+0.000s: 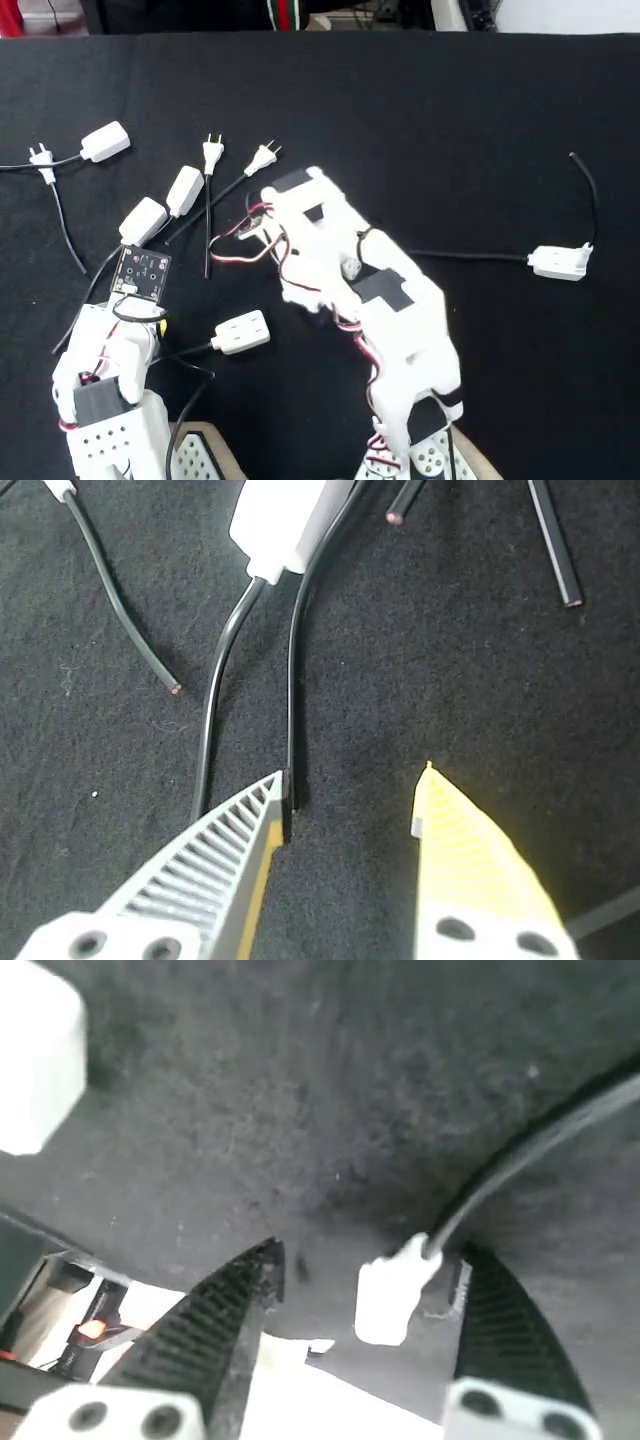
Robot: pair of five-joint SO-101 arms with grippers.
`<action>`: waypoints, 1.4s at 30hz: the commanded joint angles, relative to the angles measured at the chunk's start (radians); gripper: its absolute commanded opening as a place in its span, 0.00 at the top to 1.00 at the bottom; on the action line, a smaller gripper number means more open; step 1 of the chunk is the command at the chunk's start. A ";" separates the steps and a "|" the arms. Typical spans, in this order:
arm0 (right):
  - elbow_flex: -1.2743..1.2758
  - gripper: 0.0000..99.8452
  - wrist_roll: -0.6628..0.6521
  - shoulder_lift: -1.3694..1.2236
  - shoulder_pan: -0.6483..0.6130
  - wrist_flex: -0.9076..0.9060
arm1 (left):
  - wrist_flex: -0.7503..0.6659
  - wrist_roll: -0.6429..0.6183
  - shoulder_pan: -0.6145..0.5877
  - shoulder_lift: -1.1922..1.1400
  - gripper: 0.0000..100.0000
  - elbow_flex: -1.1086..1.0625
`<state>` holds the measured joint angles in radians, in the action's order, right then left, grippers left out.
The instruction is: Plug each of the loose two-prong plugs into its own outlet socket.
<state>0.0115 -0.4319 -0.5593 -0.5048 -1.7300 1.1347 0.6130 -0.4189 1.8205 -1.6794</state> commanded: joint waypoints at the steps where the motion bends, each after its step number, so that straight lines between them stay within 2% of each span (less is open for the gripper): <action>1: -0.021 0.73 -0.037 0.131 0.029 -0.038 | 0.000 0.008 0.004 0.005 0.79 -0.019; 18: 0.130 0.73 -0.061 0.143 0.109 -0.037 | 0.000 0.005 0.004 0.005 0.79 -0.019; 27: -0.008 0.73 -0.057 -0.039 0.104 -0.037 | -0.002 0.006 -0.021 0.005 0.79 -0.019; 42: -0.071 0.73 -0.057 -0.116 0.109 -0.037 | -0.002 0.006 -0.021 0.005 0.79 -0.019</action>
<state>-0.0038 -0.4887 -0.6559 -0.4081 -1.7361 1.1347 0.6130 -0.4342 1.8205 -1.6794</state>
